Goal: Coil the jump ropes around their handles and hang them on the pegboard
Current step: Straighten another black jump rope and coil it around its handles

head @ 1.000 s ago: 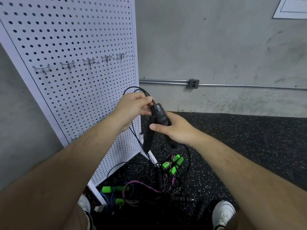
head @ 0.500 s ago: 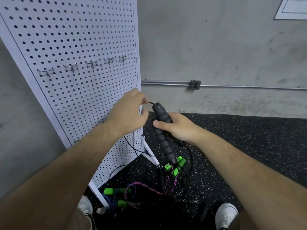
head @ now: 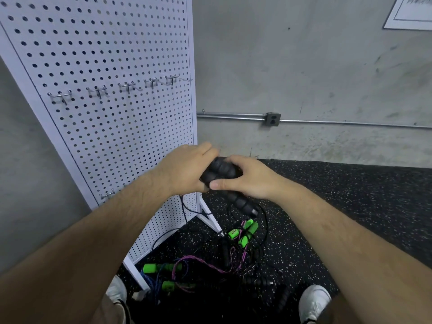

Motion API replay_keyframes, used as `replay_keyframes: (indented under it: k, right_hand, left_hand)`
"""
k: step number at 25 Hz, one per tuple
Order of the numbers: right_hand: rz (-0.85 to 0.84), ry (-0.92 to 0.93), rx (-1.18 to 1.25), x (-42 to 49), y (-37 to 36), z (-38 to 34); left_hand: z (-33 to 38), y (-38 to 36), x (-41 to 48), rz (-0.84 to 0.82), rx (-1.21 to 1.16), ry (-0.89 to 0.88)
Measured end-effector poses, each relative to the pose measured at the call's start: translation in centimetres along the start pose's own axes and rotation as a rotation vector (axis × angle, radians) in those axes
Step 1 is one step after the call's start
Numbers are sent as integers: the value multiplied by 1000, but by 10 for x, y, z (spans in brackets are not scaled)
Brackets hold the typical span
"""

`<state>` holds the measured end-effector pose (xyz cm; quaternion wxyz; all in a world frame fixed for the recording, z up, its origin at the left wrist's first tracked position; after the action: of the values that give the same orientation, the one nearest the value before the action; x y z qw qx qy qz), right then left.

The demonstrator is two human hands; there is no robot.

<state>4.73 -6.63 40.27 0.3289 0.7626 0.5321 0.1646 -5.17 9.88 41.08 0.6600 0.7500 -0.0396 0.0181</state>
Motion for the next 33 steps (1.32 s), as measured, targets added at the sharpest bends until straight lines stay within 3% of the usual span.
replay_keyframes:
  k: [4, 13, 20, 26, 28, 33]
  right_hand:
    - [143, -78, -386, -1, 0, 8]
    - [385, -34, -346, 5, -12, 3]
    - [276, 86, -435, 2, 4, 6]
    - [301, 81, -568, -3, 8, 1]
    - [355, 91, -491, -5, 11, -1]
    - [429, 174, 178, -5, 5, 0]
  left_hand:
    - [-15, 0, -3, -38, -168, 239]
    - [-6, -6, -3, 24, -257, 170]
    - [-11, -5, -3, 41, -179, 264]
    - [-5, -6, -9, 60, -235, 39]
    - [-5, -3, -10, 70, -226, 8]
    - [-14, 19, -9, 92, -105, 63]
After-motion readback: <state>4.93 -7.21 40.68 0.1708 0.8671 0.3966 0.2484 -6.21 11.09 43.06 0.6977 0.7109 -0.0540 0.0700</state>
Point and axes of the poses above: each hand's wrist, its own x-axis towards the middle knuckle, its own y-axis out of the back of the hand, z = x × y, the point moved 1 cm from there along x, towards the middle knuckle, and after that the axes turned 13 degrees about -z, right-handed, at the moved point
